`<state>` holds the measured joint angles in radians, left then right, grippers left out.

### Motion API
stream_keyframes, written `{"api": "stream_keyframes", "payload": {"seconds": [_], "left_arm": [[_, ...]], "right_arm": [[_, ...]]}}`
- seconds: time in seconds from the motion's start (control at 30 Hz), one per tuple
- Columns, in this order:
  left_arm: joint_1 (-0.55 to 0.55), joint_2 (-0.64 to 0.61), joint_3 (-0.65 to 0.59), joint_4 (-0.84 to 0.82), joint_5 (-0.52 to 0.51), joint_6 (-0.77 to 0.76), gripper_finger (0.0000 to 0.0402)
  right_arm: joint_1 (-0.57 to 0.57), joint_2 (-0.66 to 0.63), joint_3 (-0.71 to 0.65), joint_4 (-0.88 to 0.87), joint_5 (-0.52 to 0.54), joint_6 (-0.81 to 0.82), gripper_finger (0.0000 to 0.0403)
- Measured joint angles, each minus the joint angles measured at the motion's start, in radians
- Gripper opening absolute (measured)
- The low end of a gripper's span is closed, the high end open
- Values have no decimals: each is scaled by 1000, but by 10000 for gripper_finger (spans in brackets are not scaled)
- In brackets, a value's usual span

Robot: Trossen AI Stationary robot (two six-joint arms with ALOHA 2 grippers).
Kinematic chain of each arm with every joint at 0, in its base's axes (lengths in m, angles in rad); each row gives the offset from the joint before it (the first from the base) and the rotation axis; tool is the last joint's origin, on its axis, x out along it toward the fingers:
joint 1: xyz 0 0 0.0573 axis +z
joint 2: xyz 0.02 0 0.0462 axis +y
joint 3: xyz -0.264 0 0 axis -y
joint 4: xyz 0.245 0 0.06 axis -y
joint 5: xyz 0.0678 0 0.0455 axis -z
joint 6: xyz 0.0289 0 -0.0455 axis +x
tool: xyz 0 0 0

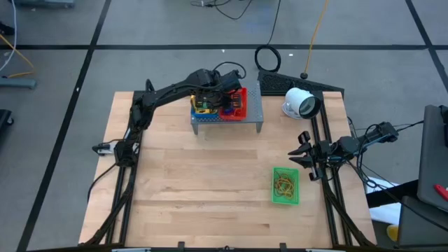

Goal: Pick & Place Office Desk Supplies
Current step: Put the red bin with spiral keychains on the shelf, then put the green bin with rubber bands on the shelf

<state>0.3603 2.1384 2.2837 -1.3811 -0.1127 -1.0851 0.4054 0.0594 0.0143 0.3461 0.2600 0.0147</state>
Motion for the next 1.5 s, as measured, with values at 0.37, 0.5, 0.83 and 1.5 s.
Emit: {"api": "stream_keyframes", "payload": {"seconds": [0.37,0.5,0.83,1.5], "left_arm": [[0,0,0,3,12,3,143],[0,0,0,3,15,3,143],[2,-23,0,-7,15,3,143],[-17,-87,0,60,81,65,143]], "right_arm": [[0,0,0,0,0,0,63],[0,0,0,0,0,0,63],[0,0,0,0,0,0,63],[0,0,0,0,0,0,64]]}}
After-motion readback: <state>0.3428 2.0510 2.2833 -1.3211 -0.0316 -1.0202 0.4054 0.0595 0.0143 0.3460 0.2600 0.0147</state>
